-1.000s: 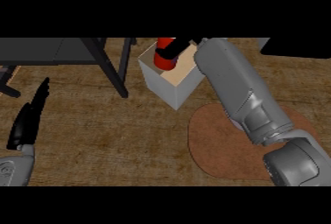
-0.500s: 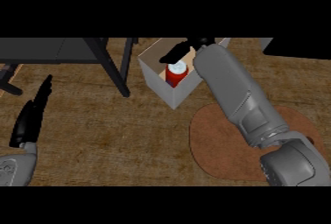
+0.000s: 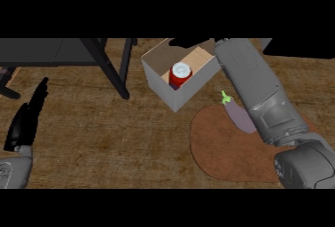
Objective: Pick the can from the cutting board and place it in the cardboard box
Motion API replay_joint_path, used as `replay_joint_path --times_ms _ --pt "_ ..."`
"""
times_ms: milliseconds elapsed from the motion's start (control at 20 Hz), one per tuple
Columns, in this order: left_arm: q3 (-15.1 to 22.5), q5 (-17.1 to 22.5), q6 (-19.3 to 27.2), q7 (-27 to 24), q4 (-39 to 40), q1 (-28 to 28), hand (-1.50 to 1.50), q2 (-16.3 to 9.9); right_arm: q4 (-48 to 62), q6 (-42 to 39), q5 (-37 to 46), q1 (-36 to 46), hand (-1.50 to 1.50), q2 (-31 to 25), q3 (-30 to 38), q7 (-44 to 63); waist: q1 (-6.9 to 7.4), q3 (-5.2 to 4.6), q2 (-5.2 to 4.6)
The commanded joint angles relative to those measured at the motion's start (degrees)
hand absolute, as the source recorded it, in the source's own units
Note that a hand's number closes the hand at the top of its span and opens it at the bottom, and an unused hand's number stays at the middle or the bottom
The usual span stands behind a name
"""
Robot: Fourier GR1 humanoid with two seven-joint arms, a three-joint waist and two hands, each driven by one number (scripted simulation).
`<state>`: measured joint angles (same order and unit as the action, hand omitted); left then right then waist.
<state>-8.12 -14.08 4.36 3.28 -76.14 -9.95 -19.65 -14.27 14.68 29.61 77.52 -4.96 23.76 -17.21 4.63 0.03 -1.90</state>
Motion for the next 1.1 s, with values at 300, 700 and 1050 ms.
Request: replay_joint_path --times_ms 300,700,1050 --pt "0.6 -1.8 2.2 0.7 -2.5 2.8 0.0 1.4 1.5 -10.2 -6.0 -2.2 -1.5 -12.6 6.1 -3.7 -1.46 0.02 0.78" --pt "-0.3 -1.4 1.1 1.6 -1.2 0.5 0.0 0.2 2.7 -17.3 -6.4 -10.9 -1.5 -21.7 6.6 -11.2 -1.78 0.08 0.54" --pt "-1.6 -0.4 0.5 -1.6 1.7 0.7 0.0 0.3 3.8 -28.9 -4.4 -11.0 -1.5 -30.7 4.2 -10.8 -1.79 0.05 0.56"
